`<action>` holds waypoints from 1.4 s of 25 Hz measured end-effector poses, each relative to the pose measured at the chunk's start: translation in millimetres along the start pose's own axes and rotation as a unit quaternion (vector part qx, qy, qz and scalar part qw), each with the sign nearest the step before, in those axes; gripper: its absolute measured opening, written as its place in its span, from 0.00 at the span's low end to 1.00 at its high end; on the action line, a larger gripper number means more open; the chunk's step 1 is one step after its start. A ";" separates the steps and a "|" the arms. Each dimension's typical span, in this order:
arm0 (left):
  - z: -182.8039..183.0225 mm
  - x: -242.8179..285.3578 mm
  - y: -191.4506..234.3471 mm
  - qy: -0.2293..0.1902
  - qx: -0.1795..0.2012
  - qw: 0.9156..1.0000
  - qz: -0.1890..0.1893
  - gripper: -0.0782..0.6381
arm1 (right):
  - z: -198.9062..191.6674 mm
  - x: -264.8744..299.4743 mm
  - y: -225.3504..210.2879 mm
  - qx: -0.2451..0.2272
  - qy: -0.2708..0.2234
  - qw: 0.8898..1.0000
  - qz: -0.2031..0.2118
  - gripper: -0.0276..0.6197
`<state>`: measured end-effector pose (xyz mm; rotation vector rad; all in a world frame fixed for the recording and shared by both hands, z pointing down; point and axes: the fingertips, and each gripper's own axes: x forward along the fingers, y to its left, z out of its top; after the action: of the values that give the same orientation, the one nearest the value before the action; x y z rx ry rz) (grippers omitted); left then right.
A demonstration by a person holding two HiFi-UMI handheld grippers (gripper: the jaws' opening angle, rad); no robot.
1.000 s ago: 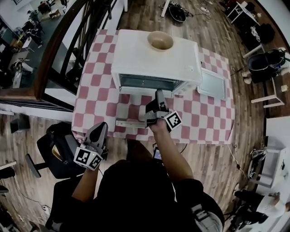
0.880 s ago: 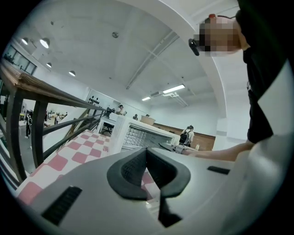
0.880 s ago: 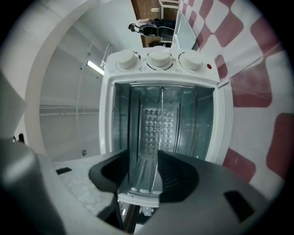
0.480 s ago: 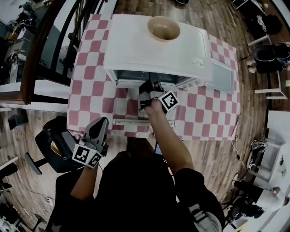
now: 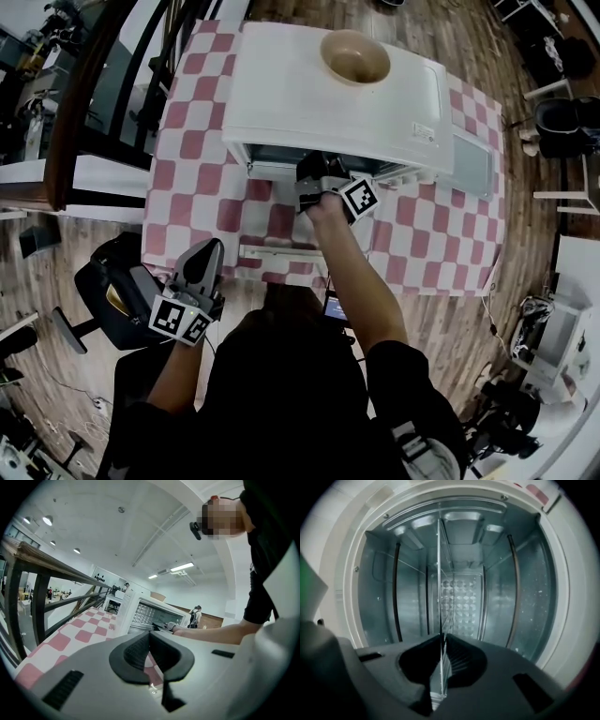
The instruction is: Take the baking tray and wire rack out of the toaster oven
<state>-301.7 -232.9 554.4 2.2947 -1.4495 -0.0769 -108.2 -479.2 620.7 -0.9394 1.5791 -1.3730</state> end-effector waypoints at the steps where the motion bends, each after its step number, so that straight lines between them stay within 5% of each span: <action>1: 0.6 -0.5 -0.8 -0.001 0.000 1.000 0.000 0.10 | -0.3 0.0 1.0 0.003 -0.002 1.000 0.001 0.07; 12: 13.4 -20.0 -19.7 -0.026 0.006 1.000 -0.003 0.10 | -15.7 -39.6 10.4 0.018 -0.006 1.000 -0.011 0.06; 35: 4.7 -147.0 -95.8 -0.083 0.035 0.996 -0.004 0.10 | -75.2 -254.8 50.8 0.010 0.026 0.999 -0.020 0.05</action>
<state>-288.3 -70.9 488.2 2.4006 -1.5465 -0.2277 -81.2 -210.7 603.0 -0.9341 1.5905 -1.4491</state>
